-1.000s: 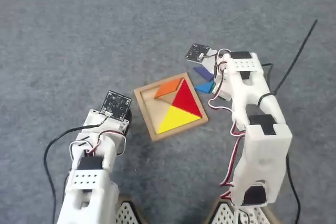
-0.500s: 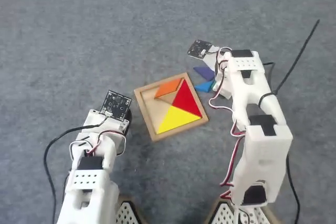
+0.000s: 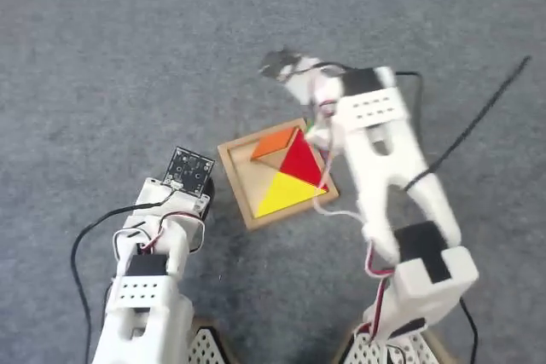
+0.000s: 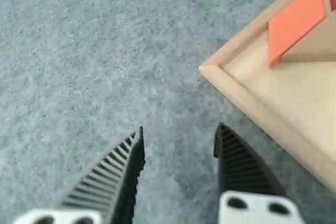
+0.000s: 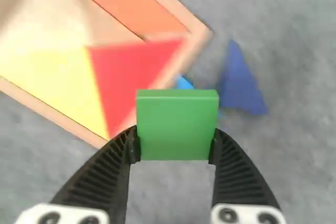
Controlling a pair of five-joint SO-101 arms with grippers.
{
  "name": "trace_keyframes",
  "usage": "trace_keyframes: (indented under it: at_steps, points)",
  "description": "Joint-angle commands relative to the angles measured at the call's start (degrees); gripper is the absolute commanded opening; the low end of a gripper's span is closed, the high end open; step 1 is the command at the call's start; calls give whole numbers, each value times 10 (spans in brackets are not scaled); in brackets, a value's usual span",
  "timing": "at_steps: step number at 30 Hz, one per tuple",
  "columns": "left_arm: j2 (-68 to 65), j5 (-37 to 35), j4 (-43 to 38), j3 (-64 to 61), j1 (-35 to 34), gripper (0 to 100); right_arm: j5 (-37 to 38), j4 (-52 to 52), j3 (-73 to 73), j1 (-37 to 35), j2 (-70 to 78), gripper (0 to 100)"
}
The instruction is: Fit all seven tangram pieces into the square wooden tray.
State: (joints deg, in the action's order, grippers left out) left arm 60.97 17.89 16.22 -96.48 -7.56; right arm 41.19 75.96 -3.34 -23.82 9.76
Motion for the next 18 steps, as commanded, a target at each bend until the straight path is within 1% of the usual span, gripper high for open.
trace_keyframes:
  at_steps: [1, 5, 9, 18]
  points:
    - [13, -4, 2, 5, -3, 204, -57, -6, -15, -72, -12, 86]
    - [13, -4, 2, 5, -3, 204, -107, -50, -15, -116, 40, 86]
    - [13, -4, 2, 5, -3, 204, -129, -75, -15, -144, 84, 86]
    - [13, -4, 2, 5, -3, 204, -213, -78, -16, -159, 112, 90]
